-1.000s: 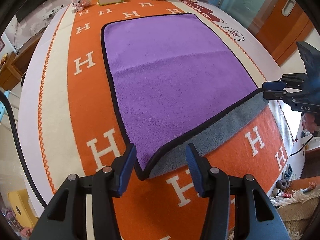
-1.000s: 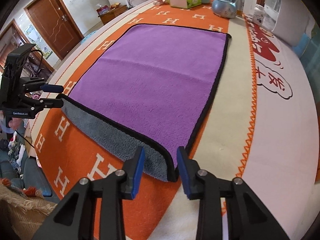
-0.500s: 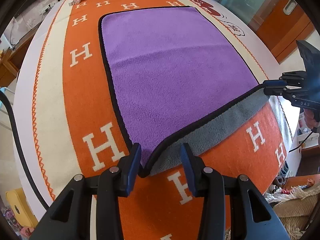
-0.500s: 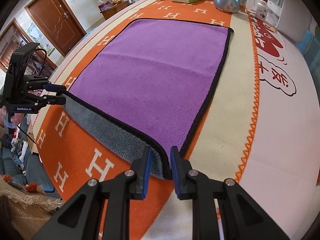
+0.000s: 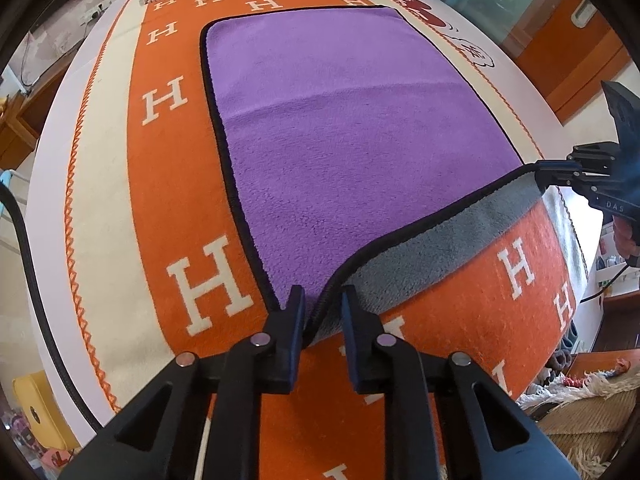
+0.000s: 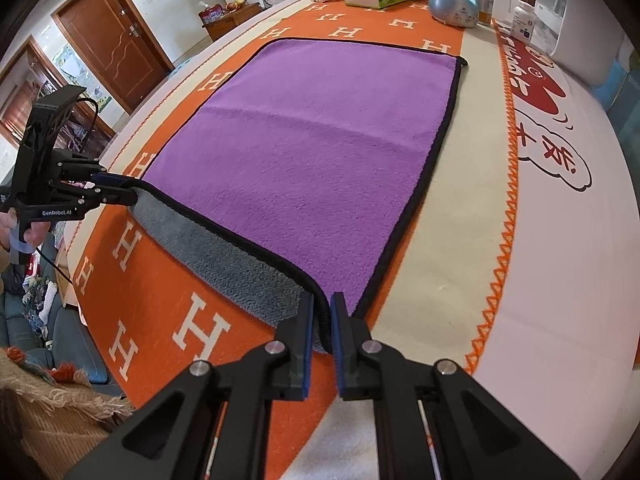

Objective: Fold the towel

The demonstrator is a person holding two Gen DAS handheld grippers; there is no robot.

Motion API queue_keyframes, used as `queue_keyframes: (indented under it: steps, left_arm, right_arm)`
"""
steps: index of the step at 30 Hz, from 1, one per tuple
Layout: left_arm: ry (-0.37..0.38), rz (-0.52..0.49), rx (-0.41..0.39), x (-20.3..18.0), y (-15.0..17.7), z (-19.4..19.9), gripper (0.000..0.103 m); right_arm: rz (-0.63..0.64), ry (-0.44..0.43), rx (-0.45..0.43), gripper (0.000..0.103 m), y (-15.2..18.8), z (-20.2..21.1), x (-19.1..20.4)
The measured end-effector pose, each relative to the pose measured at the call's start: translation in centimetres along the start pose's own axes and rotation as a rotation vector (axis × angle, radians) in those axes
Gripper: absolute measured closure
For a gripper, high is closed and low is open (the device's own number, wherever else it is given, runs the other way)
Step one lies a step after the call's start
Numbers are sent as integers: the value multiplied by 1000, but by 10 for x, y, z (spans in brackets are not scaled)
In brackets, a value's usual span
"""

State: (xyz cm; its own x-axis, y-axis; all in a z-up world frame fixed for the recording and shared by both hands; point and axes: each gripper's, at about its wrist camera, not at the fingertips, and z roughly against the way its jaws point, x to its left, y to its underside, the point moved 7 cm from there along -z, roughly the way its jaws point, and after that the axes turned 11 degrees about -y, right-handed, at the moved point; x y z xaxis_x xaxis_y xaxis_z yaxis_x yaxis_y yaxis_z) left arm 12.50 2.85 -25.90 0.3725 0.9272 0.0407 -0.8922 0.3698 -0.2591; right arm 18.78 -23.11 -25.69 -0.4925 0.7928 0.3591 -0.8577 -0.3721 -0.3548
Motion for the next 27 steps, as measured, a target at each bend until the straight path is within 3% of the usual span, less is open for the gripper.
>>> queue_keyframes:
  steps: [14, 22, 27]
  left_arm:
    - [-54, 55, -26, 8, -12, 13, 97]
    - [-107, 77, -77, 17, -38, 27, 97]
    - [-142, 100, -120, 30, -77, 28, 97]
  right_arm:
    - [-4, 49, -58, 98, -13, 10, 2]
    - [-36, 88, -130, 98, -37, 24, -10]
    - [-52, 134, -178, 98, -65, 30, -22]
